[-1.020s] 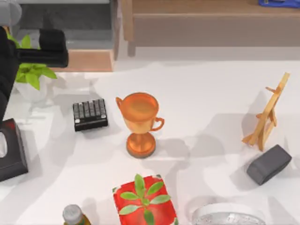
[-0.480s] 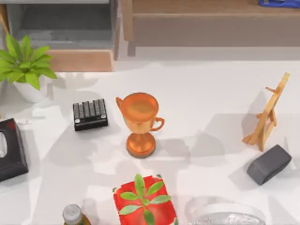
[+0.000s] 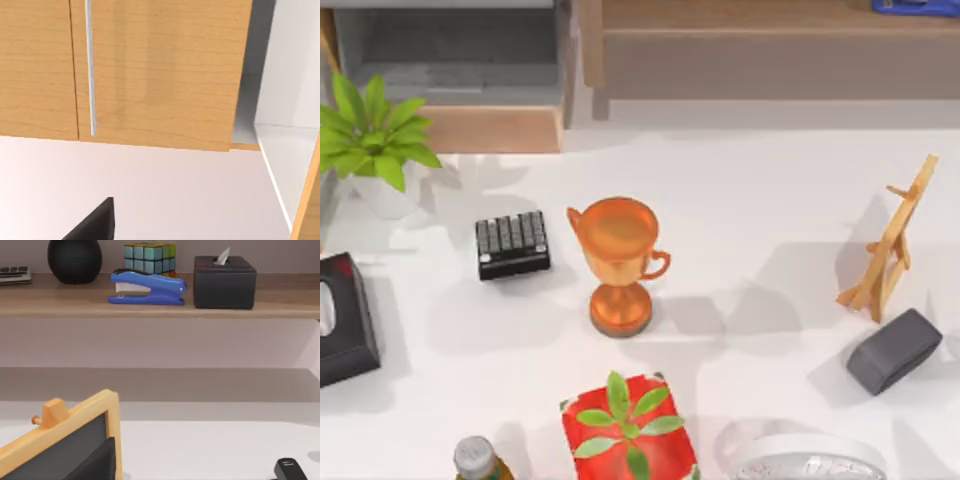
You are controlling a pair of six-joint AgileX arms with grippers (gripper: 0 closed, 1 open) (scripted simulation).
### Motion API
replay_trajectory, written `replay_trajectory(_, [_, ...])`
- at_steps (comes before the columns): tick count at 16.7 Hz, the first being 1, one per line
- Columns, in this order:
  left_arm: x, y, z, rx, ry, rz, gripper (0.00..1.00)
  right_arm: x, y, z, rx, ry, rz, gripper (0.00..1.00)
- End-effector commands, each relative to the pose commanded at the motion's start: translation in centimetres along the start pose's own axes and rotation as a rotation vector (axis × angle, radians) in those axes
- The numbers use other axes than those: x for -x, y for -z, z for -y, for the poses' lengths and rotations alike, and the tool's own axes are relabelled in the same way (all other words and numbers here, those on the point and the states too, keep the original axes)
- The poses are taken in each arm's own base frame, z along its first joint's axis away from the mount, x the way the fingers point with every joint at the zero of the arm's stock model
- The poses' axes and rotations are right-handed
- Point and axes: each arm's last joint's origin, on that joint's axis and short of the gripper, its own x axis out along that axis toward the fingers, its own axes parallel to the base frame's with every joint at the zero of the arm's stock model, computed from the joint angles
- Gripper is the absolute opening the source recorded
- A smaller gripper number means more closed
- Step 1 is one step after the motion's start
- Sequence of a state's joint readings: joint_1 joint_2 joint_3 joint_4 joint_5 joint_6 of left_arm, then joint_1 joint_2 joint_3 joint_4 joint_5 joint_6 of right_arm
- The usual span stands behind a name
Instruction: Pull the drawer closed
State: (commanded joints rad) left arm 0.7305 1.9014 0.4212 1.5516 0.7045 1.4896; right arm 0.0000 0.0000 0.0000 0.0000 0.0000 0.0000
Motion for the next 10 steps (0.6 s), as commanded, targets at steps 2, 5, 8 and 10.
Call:
replay_trajectory(2, [-0.1,0.2,1.5,-0.035,0.044,0.033,1.0,0.0,0.0,0.0,0.0,0.0,0.0,1.0])
replay_trajectory(5, [-0.4,-0.1,2.2,-0.046,0.066,0.065,1.0,0.0,0.0,0.0,0.0,0.0,0.0,1.0])
replay_trajectory(8, [-0.3,0.0,2.2,-0.044,0.067,0.061,1.0,0.0,0.0,0.0,0.0,0.0,0.0,1.0])
replay_trajectory(10, [-0.8,-0.1,2.2,-0.045,0.066,0.064,1.0,0.0,0.0,0.0,0.0,0.0,0.0,1.0])
